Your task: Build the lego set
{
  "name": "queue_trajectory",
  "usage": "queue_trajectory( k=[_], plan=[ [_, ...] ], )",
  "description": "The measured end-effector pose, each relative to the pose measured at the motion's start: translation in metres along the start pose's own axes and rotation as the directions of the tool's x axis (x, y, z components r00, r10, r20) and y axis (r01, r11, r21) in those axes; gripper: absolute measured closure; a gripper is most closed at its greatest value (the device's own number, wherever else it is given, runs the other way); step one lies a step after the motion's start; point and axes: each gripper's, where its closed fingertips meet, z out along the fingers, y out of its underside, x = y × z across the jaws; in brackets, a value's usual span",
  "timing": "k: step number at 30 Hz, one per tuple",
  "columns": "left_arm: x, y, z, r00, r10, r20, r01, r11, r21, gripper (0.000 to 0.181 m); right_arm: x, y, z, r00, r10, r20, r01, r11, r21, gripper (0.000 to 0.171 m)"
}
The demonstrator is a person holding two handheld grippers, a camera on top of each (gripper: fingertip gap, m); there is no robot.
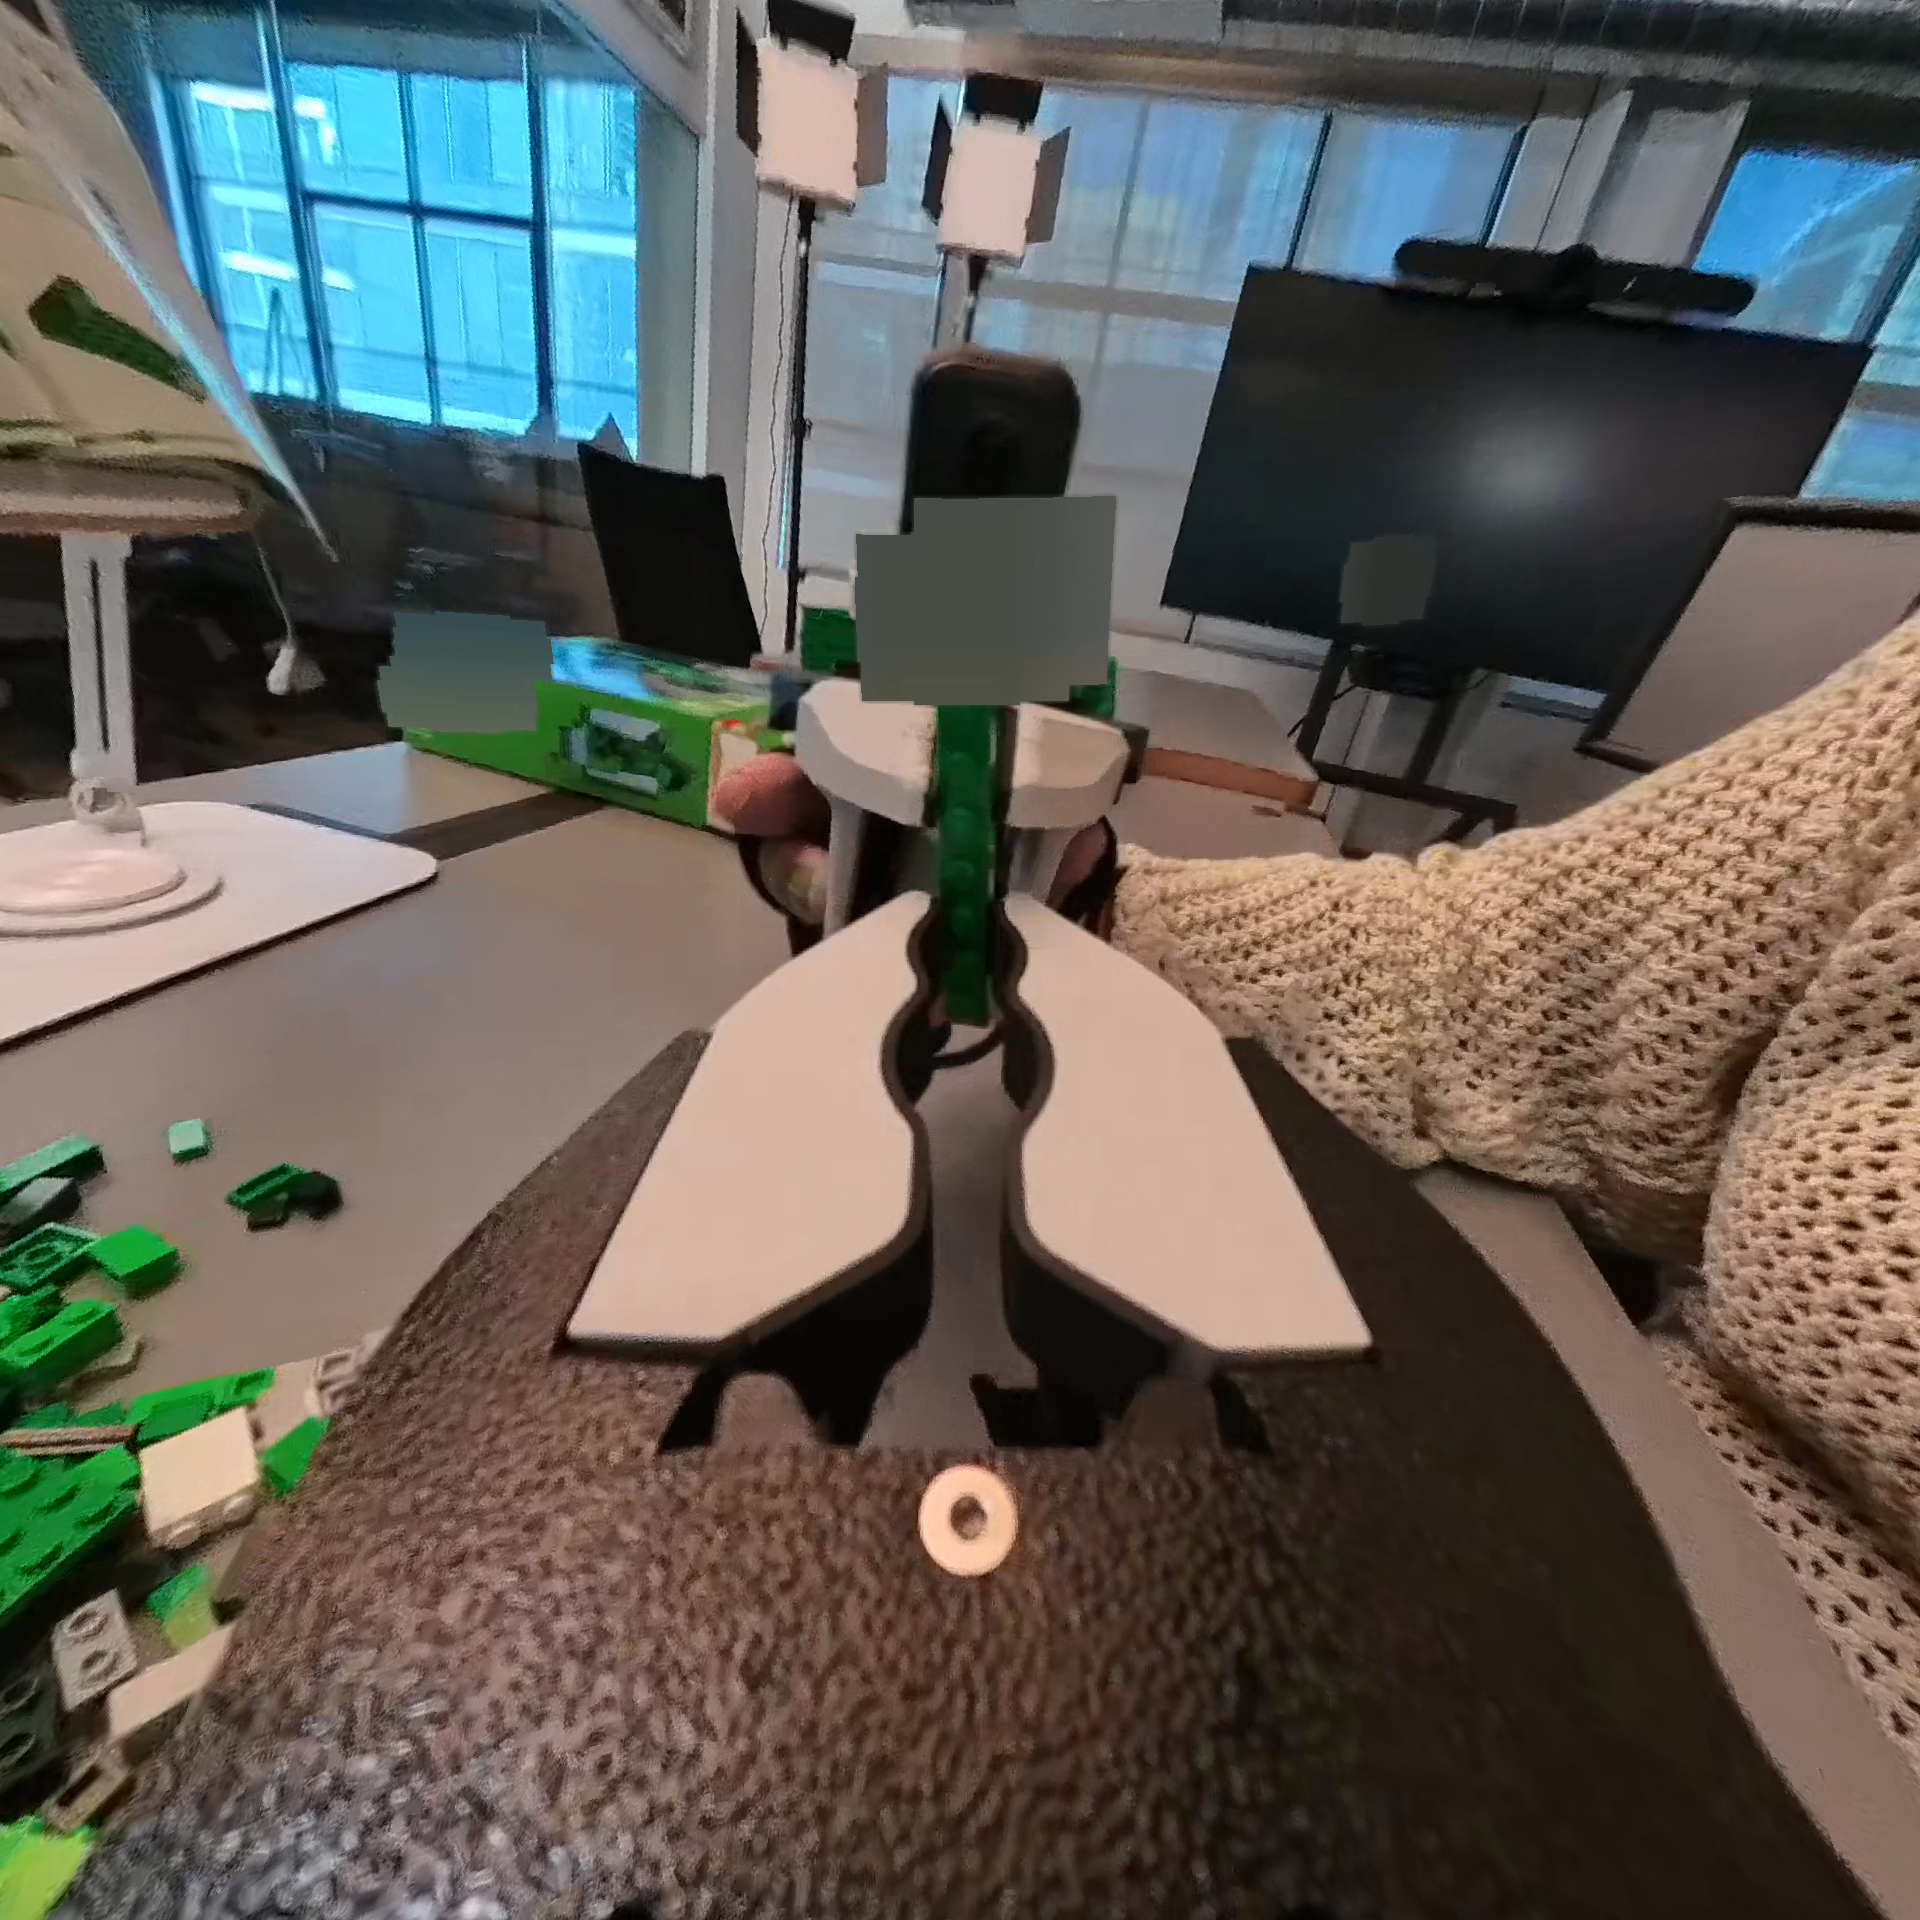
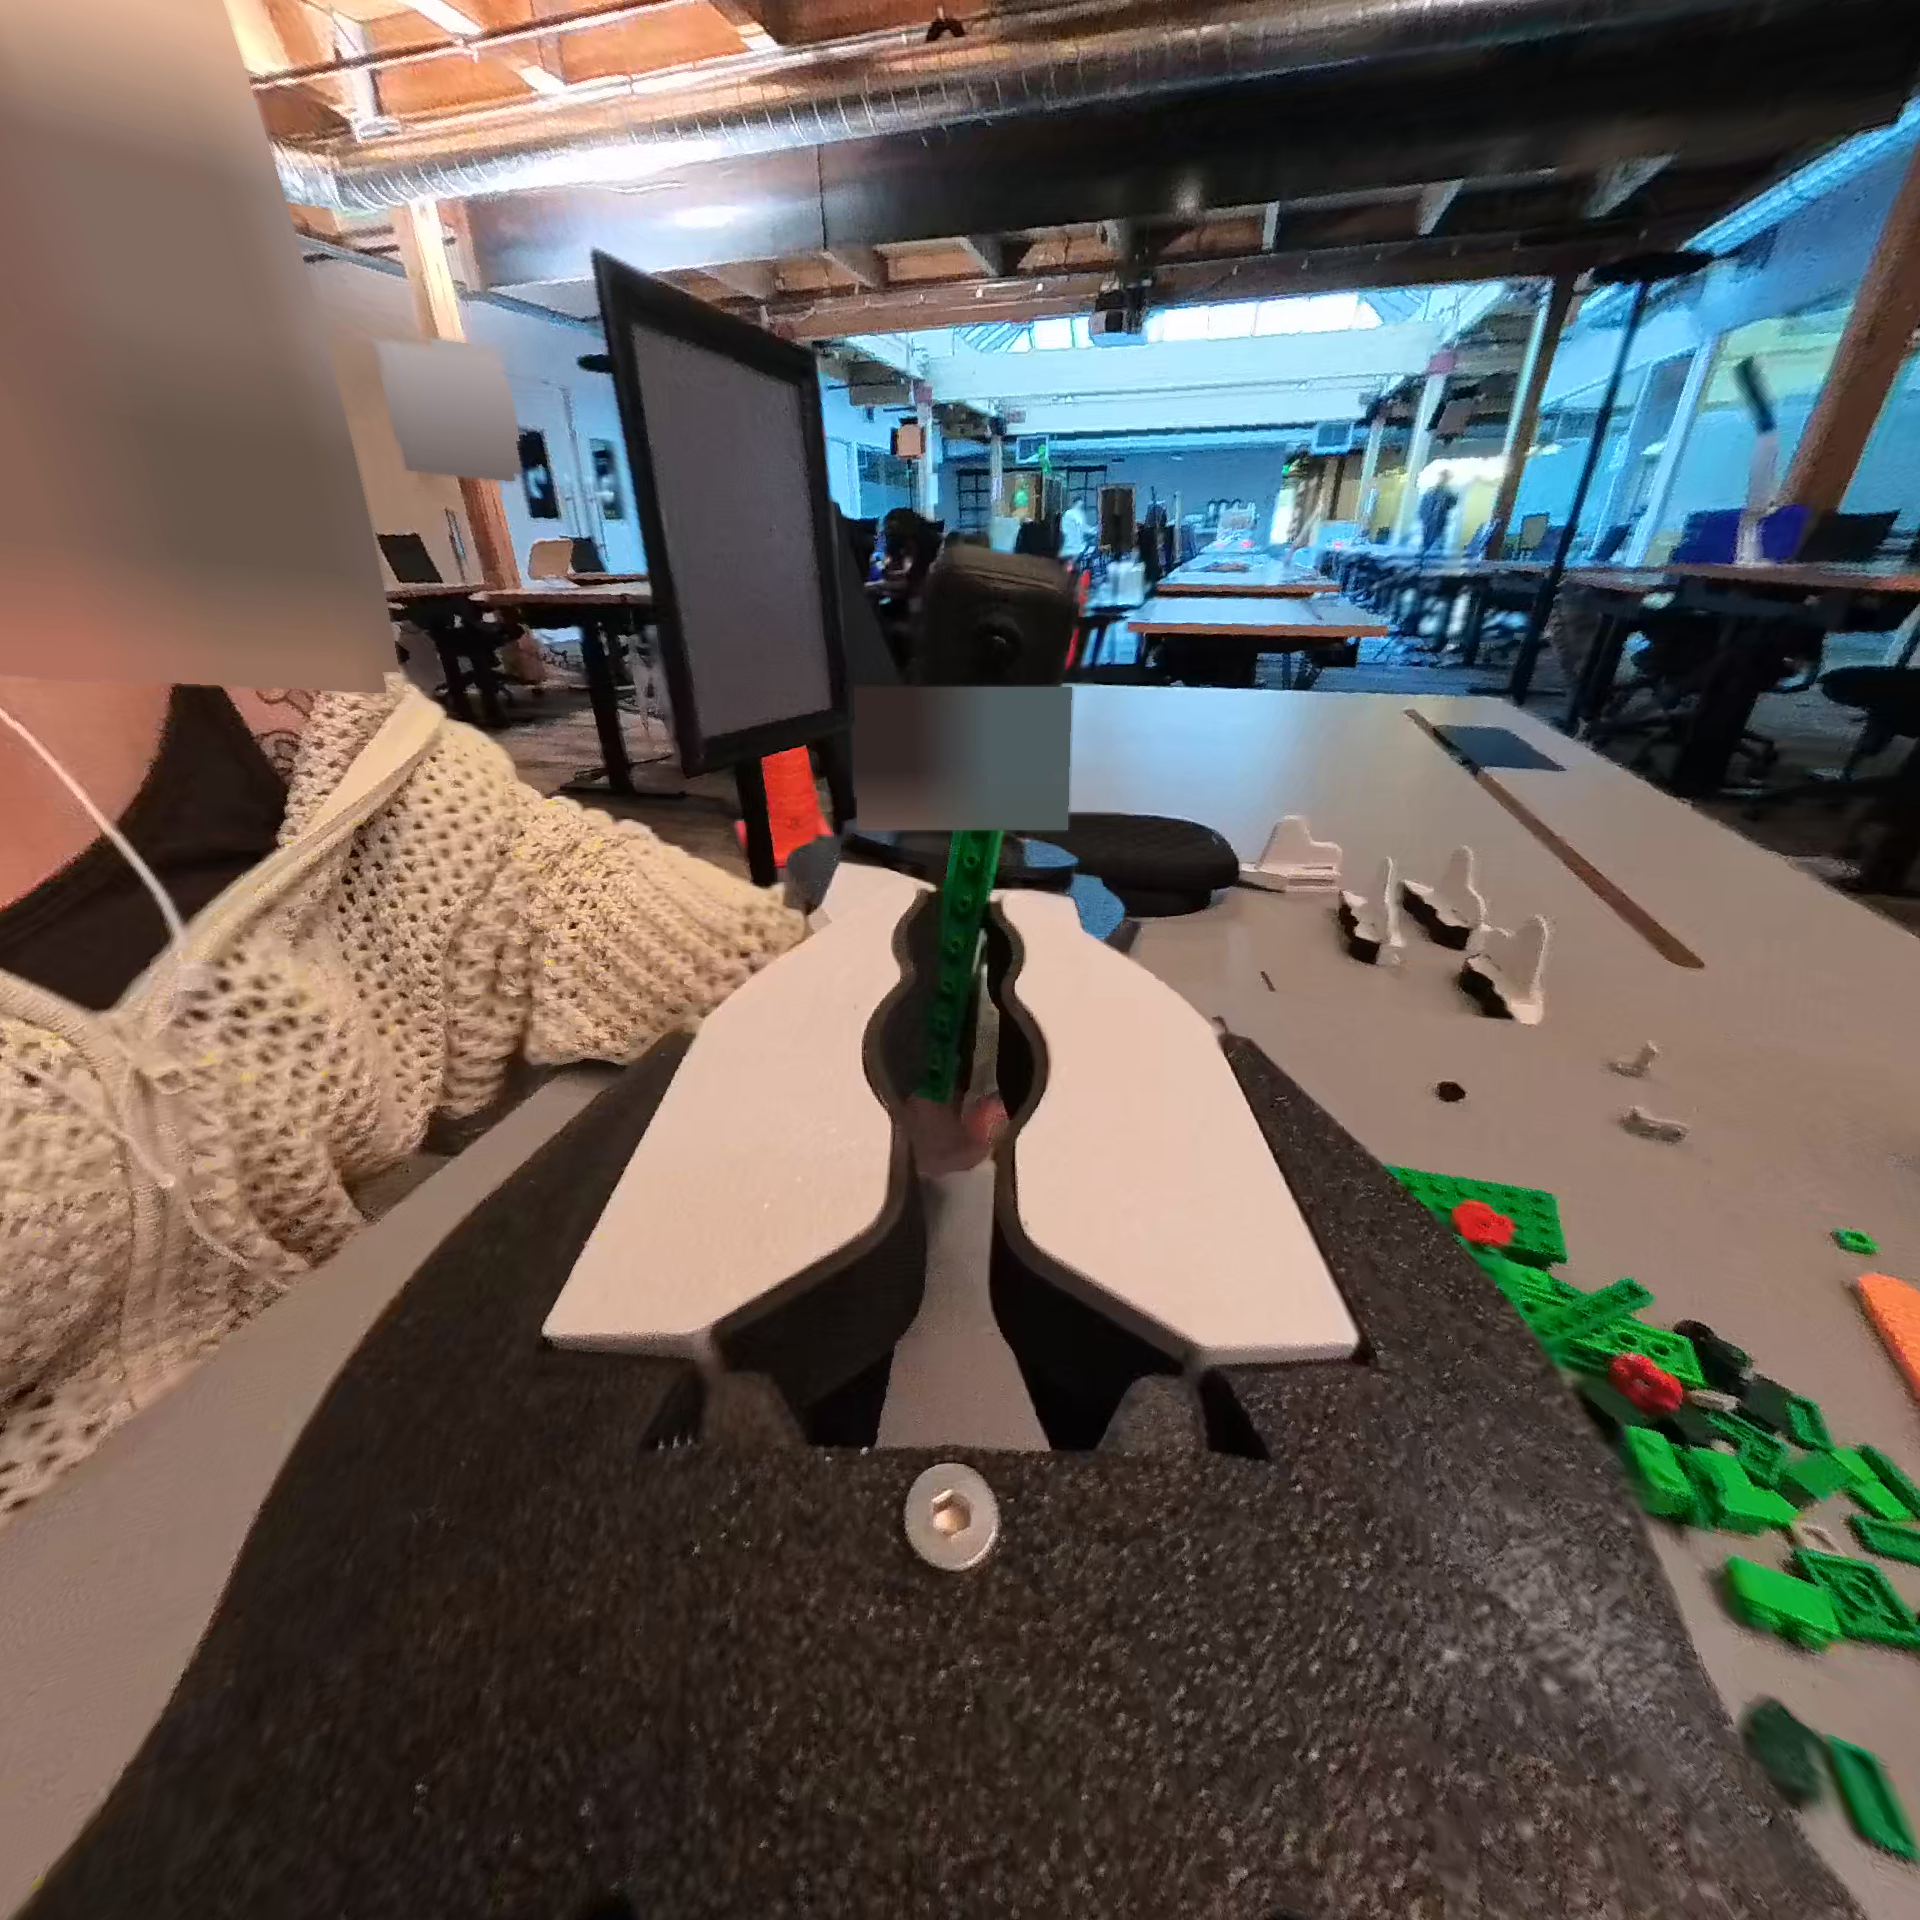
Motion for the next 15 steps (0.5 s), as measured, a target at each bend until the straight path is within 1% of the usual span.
queue_trajectory(
  k=[1,2,3,4,6,8,10,11,13,15],
  plan=[
    [-0.002,0.003,0.002,1.0,0.012,0.025,-0.011,0.999,-0.04,0.175,0.001,-0.001,-0.006,0.998,-0.039,-0.04,0.039,0.999,0.012,0.158],
    [-0.004,0.01,0.005,0.997,0.045,0.059,-0.039,0.994,-0.107,0.174,0.006,-0.003,-0.016,0.99,-0.086,-0.115,0.089,0.996,0.022,0.139],
    [-0.006,0.019,0.007,0.991,0.094,0.095,-0.074,0.977,-0.198,0.175,0.012,-0.006,-0.03,0.97,-0.137,-0.201,0.144,0.989,0.018,0.128],
    [-0.009,0.031,0.01,0.981,0.149,0.127,-0.103,0.943,-0.316,0.174,0.018,-0.008,-0.049,0.936,-0.193,-0.295,0.203,0.979,0.002,0.127],
    [-0.007,0.058,0.017,0.962,0.236,0.137,-0.13,0.837,-0.532,0.174,0.031,-0.011,-0.097,0.827,-0.274,-0.49,0.294,0.955,-0.038,0.13],
    [0.001,0.084,0.029,0.95,0.29,0.117,-0.133,0.714,-0.688,0.174,0.04,-0.005,-0.146,0.698,-0.316,-0.643,0.314,0.942,-0.122,0.133],
    [0.006,0.108,0.04,0.928,0.371,0.027,-0.195,0.547,-0.814,0.174,0.041,0.006,-0.187,0.568,-0.387,-0.726,0.319,0.917,-0.239,0.137],
    [0.008,0.117,0.045,0.91,0.413,-0.038,-0.244,0.459,-0.854,0.174,0.039,0.01,-0.201,0.524,-0.416,-0.743,0.319,0.905,-0.281,0.138],
    [0.007,0.131,0.053,0.882,0.452,-0.134,-0.296,0.31,-0.904,0.174,0.029,0.014,-0.218,0.499,-0.441,-0.746,0.33,0.893,-0.307,0.14],
    [0.005,0.142,0.055,0.892,0.422,-0.161,-0.265,0.202,-0.943,0.174,0.026,0.015,-0.228,0.482,-0.45,-0.752,0.325,0.889,-0.323,0.141]
  ],
)
